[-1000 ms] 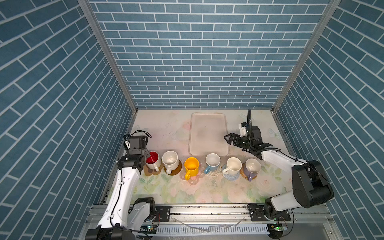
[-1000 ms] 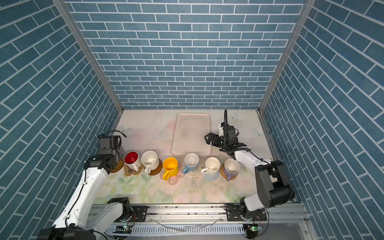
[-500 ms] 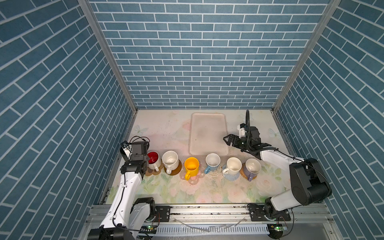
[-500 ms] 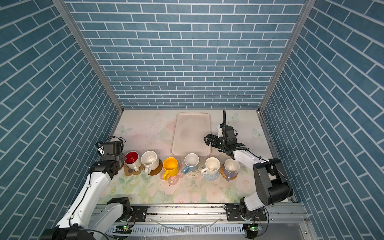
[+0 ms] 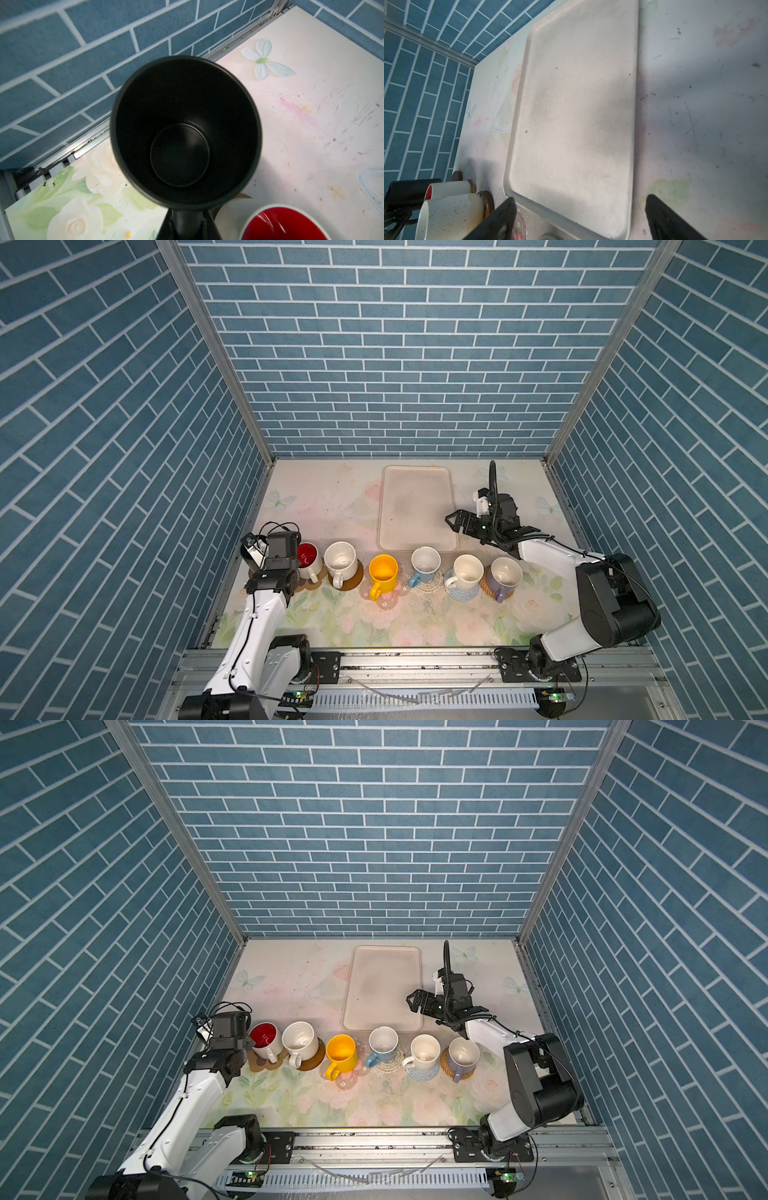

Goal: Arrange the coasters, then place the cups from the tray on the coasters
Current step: 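Carry the black mug with left gripper toward the empty round cork coaster, then lower the black mug onto the cork coaster and open left gripper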

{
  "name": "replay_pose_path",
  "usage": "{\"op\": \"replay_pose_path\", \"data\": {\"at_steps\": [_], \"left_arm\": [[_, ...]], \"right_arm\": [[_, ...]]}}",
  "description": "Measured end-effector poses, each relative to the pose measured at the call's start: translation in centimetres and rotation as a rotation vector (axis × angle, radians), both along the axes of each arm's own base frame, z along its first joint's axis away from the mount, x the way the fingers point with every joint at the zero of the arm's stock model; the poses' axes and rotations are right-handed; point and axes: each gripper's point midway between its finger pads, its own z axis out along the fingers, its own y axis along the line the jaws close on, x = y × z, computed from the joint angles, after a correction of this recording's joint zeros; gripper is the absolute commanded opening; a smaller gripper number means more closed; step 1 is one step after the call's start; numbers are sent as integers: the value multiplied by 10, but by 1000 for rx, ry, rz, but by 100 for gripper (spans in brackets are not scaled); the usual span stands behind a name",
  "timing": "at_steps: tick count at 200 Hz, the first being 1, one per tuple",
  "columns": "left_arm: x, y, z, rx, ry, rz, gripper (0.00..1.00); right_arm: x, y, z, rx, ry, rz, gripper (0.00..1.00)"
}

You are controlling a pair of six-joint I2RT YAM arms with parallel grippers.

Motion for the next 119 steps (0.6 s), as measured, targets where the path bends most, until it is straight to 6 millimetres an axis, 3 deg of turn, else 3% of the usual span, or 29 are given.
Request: {"op": "replay_pose_path", "data": {"at_steps": [23,119], "left_arm": [[-4,0,-8,-5,16,4,0],[7,0,-12,-3,-8,-1,0]], "right_arm": [[0,0,-1,-1,1,0,97],[-1,-1,-3,-4,11,0,97]]}}
